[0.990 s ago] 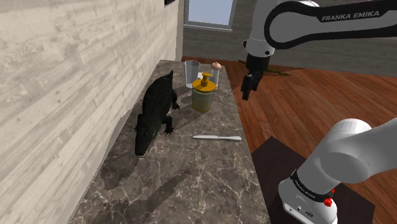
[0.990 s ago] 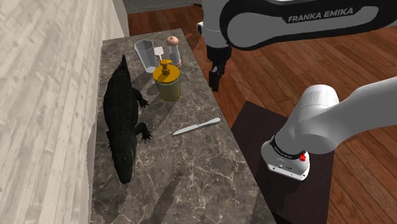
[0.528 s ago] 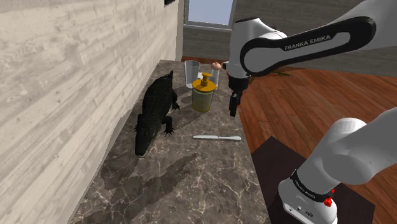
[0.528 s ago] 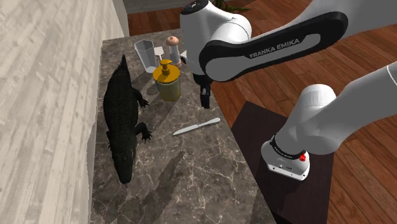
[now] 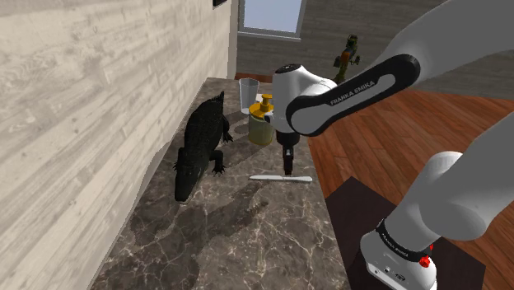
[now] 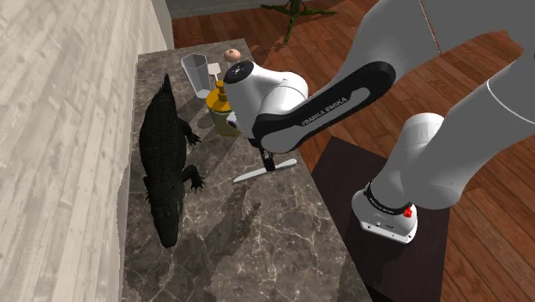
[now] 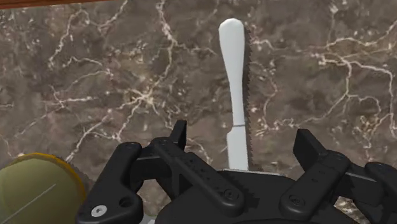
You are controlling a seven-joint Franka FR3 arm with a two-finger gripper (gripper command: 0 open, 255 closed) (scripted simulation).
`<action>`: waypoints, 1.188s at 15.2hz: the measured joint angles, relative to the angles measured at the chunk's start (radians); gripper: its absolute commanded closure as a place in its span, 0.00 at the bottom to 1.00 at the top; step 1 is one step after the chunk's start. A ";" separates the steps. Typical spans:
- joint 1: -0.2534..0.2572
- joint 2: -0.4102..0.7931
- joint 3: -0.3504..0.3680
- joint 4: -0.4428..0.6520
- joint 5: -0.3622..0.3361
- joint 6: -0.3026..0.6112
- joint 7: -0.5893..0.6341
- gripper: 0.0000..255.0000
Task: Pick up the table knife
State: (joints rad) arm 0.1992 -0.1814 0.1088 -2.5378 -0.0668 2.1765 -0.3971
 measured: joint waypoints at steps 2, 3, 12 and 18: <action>0.005 0.040 0.005 0.001 -0.009 0.033 -0.016 0.00; 0.006 0.052 0.006 -0.004 -0.011 0.050 -0.016 0.00; 0.002 0.127 0.006 -0.023 -0.034 0.153 0.002 1.00; 0.001 0.129 0.005 -0.018 -0.034 0.149 -0.001 1.00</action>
State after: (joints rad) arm 0.2007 -0.0527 0.1138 -2.5559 -0.1006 2.3256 -0.3983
